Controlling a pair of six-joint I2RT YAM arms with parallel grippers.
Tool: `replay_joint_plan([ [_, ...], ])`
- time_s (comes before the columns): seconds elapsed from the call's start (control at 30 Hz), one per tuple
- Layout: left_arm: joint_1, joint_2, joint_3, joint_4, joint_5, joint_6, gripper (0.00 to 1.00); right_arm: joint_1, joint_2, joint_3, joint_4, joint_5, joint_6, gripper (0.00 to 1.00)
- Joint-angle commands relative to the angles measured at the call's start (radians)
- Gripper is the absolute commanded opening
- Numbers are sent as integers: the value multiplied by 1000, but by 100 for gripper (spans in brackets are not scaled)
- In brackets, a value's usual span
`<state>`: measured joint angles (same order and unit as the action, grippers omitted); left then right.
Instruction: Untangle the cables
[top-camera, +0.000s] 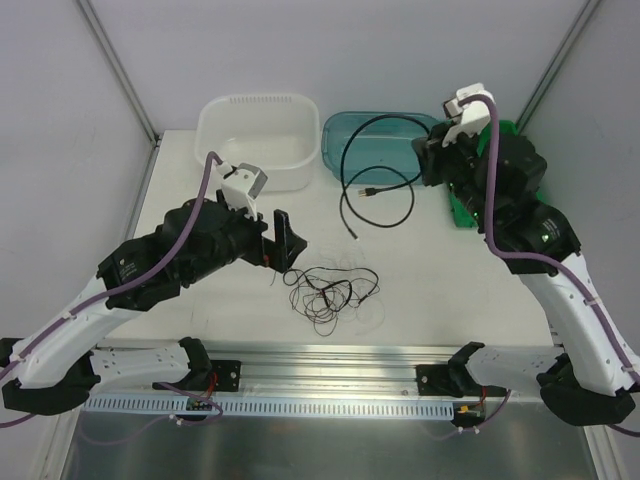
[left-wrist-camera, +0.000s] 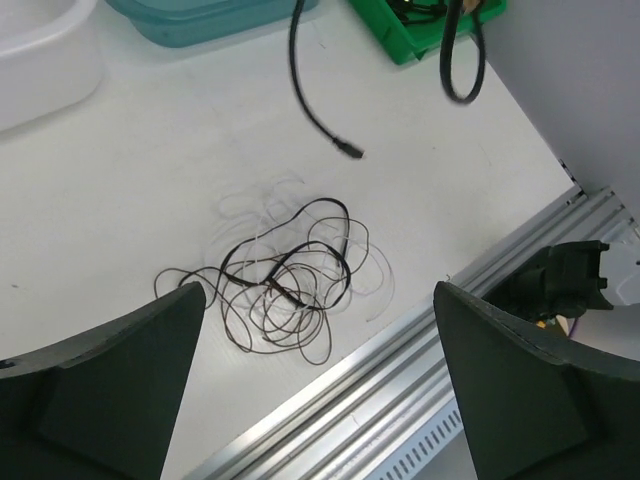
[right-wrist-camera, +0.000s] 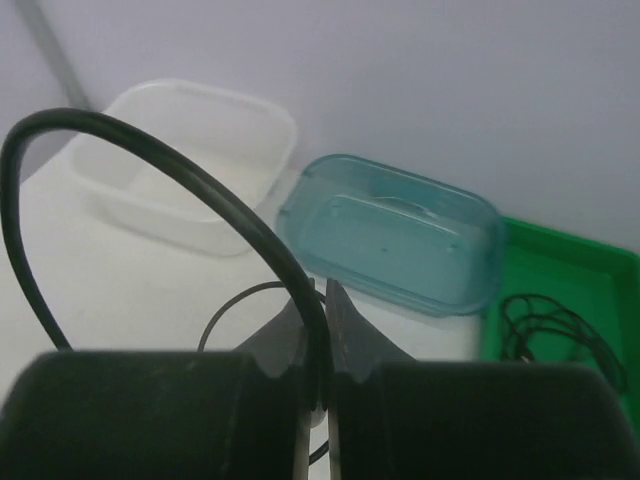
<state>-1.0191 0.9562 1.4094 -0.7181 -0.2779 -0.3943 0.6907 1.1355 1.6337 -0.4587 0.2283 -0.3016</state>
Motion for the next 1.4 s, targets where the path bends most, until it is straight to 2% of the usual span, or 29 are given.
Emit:
replay_joint_plan([
  [0.0,13,4,-4,49,-55,63,99,-81,29,87,-86,216,-83,1],
  [0.13,39,1,-73,58,-93,78,99,-244,76,103,-49,292,-94,1],
  [0.27,146,6,-189,85,-67,97,99,-402,142,112,-17,273,-41,1],
  [0.3,210,10,-211,92,-20,98,99,-431,158,120,-6,279,-31,1],
  [0.4,313,22,-303,124,25,103,99,-567,227,149,29,276,13,1],
  [0.53,362,42,-412,176,39,114,99,-673,329,208,98,270,71,1],
  [0.67,387,67,-521,245,60,103,99,-741,466,332,140,270,87,1],
  [0.9,396,96,-555,255,48,121,99,-804,719,520,235,203,82,1],
  [1.13,405,115,-561,255,39,138,99,-830,954,520,341,163,58,1],
  [1.37,419,136,-553,255,69,149,99,-859,1115,476,252,112,140,2],
])
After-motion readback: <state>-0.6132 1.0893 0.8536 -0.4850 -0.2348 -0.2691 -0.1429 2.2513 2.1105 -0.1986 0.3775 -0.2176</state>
